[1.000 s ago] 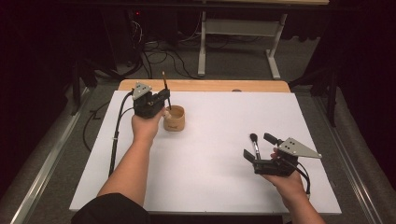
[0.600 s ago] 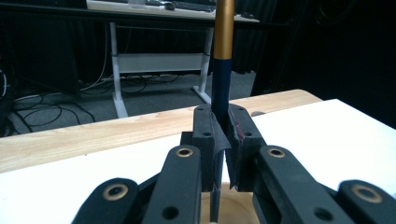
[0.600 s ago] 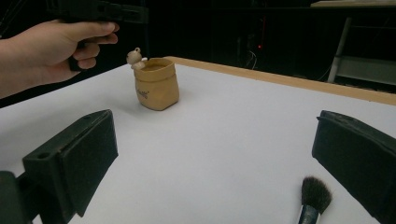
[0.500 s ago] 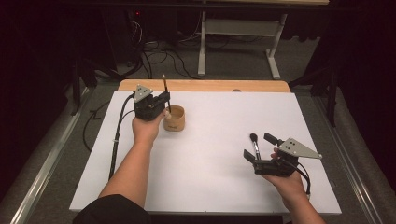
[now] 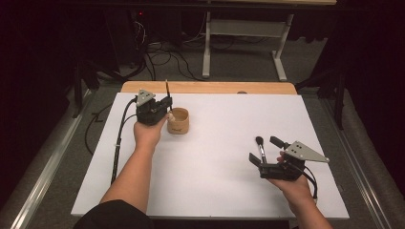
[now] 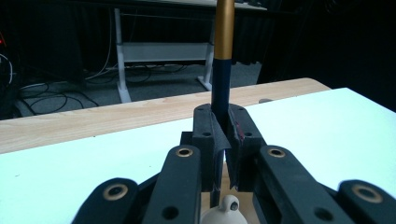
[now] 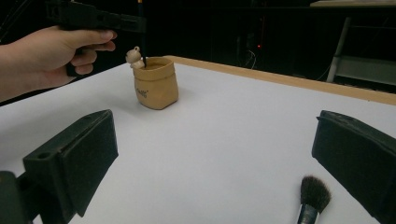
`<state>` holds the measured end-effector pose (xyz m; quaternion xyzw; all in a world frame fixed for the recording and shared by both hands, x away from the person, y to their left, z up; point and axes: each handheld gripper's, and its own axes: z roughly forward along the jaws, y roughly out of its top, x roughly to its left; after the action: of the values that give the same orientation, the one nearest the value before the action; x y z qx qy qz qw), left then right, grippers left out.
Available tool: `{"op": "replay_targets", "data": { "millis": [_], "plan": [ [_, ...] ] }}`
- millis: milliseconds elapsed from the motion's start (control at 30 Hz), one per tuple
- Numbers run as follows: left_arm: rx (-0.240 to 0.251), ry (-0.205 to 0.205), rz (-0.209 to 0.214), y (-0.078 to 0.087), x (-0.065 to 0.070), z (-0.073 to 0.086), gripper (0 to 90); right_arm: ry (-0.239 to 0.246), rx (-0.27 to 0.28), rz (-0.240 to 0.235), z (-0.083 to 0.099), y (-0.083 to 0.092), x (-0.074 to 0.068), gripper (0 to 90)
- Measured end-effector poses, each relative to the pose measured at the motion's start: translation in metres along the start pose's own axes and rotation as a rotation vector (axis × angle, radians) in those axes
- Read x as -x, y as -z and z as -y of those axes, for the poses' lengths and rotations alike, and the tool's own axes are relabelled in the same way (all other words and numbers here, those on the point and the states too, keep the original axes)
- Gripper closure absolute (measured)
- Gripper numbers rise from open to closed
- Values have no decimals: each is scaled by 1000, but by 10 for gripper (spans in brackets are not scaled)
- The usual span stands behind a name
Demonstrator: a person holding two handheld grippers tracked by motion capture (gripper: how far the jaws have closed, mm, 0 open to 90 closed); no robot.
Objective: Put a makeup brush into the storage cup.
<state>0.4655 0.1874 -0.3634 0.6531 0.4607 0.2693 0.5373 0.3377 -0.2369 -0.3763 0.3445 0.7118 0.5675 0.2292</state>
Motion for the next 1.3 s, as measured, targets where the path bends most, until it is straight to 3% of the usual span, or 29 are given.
{"op": "replay_targets", "data": {
  "millis": [400, 667, 1033, 1200, 1300],
  "plan": [
    [-29, 20, 5, 0, -4, 14, 834, 7, -5, 4, 0, 0, 0, 17],
    [-30, 32, 29, -1, -2, 14, 833, 9, -6, 1, 0, -1, 0, 18],
    [-44, 39, 28, -4, 0, 14, 826, 7, -4, -1, 0, -1, 0, 19],
    [-55, 36, 20, -3, -1, 14, 650, 10, -5, -4, 0, -1, -1, 21],
    [-55, 30, 22, -2, -2, 13, 613, 10, -5, -3, 0, -1, -1, 21]
  ]
}}
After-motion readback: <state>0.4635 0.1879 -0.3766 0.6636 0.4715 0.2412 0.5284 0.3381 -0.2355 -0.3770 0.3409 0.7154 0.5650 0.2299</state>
